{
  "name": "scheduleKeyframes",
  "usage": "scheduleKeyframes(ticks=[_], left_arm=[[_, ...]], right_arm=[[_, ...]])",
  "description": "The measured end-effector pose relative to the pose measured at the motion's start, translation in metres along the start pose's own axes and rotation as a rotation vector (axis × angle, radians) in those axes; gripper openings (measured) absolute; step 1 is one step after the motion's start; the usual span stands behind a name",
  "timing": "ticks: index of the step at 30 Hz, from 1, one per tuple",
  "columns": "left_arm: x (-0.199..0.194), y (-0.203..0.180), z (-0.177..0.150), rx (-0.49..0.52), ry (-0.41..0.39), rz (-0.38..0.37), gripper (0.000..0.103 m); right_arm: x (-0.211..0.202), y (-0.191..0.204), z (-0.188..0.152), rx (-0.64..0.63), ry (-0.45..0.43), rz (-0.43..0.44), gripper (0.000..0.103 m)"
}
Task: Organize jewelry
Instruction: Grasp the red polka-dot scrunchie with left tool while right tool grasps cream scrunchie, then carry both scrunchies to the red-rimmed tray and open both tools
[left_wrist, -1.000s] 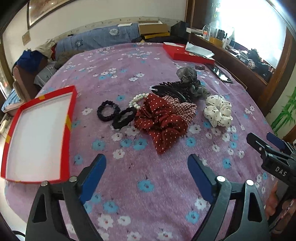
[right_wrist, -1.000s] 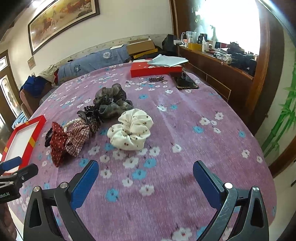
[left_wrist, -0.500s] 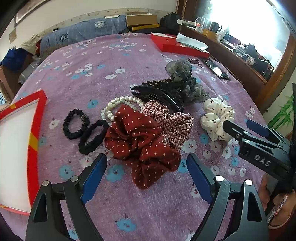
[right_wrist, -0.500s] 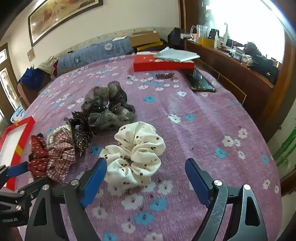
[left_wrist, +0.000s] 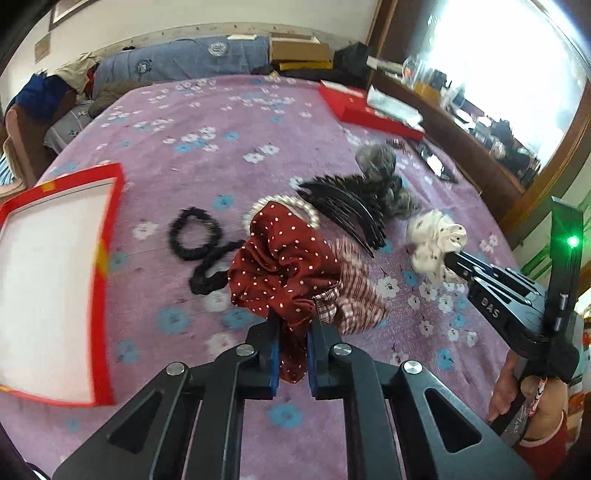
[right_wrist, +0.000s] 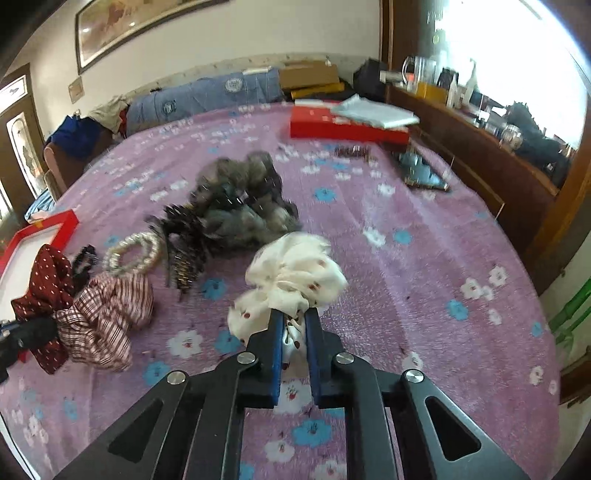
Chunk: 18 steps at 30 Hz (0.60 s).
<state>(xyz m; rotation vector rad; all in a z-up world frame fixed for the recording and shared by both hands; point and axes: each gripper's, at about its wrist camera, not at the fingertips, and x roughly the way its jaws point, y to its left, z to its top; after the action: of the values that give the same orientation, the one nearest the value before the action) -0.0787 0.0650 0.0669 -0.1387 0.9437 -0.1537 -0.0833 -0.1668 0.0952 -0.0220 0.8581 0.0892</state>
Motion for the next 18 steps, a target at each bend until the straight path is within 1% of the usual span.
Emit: scheduleKeyframes(ticks=[4,6,9,13,17,18], left_arm=[[-0.026,0.028,0.0,-0.045,-0.039,-0.013,0.01],[-0.035,0.042,-0.002,-0.061,-0.046,-0.017,0.011],[-0.048,0.063,-0.006,-0.1,-0.081,0.018,0.011],[-0.061,0.093,-0.007,-0.147,-0.105,0.056,0.011],[-0.069,0.129,-0.003,-0.177,-0.117,0.136,0.011],[-0.07,0.138,-0.001,-0.172,-0.115,0.17,0.011]], right_arm=[[-0.028,0.01,0.0,-0.015,-0.041,0.02,0.01],[-0.039,0.019,0.002,-0.035,-0.059,0.028,0.01],[-0.052,0.036,0.006,-0.057,-0.077,0.06,0.011],[-0.062,0.064,0.017,-0.081,-0.08,0.161,0.011],[-0.064,0.105,0.029,-0.124,-0.06,0.282,0.011],[-0.063,0.116,0.032,-0.135,-0.051,0.315,0.011]])
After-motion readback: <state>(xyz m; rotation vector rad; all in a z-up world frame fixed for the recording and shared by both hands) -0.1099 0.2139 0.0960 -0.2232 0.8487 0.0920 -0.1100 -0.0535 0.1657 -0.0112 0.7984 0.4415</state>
